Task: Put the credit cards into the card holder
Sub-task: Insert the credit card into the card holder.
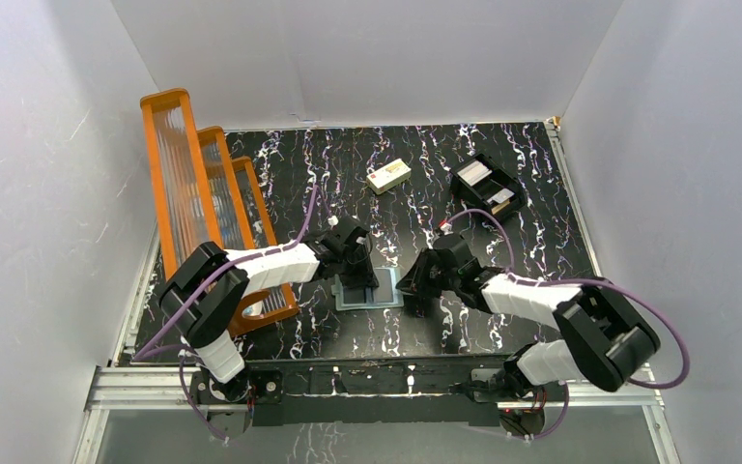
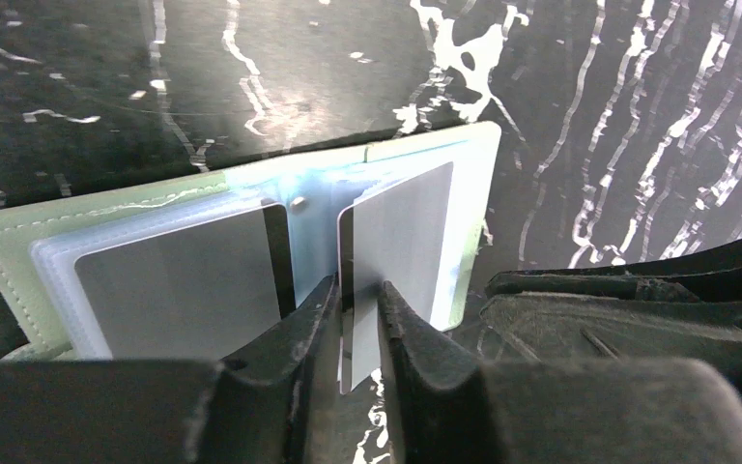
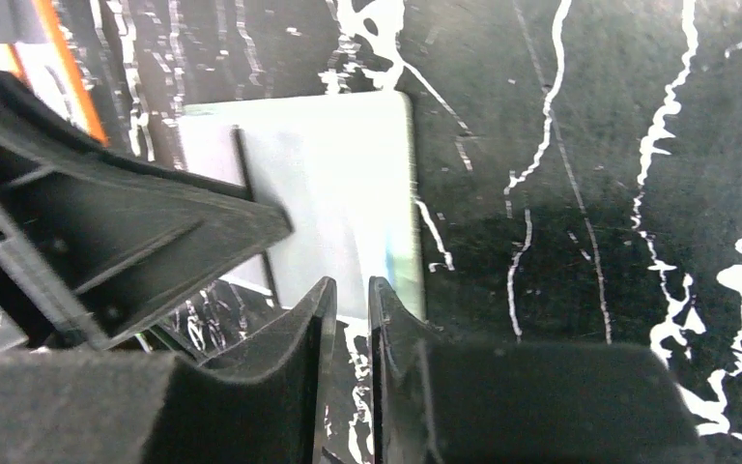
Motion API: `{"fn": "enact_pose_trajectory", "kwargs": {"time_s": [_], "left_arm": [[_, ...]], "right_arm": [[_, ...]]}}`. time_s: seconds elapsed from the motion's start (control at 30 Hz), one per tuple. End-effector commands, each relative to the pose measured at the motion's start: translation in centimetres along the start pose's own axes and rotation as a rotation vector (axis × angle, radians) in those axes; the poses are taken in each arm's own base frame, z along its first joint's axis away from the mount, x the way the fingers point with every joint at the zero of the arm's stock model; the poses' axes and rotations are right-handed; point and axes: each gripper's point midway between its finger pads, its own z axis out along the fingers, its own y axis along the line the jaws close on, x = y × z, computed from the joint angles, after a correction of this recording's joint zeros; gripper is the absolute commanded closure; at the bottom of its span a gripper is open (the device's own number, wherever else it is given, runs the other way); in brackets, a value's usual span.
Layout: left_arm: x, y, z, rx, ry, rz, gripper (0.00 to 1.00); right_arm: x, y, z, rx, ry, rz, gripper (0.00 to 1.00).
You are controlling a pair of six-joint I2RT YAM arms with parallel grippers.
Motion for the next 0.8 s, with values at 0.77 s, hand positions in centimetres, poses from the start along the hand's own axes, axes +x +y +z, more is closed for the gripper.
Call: {"fn": "enact_pose_trajectory", "kwargs": {"time_s": [0.77], "left_arm": [[-3.1,2.4,-5.5,-0.146,-0.109,0.160,0.55]], "right_arm": [[-2.0,4.6,-0.9,-0.161,-0.057,-0.135,0.58]]}}
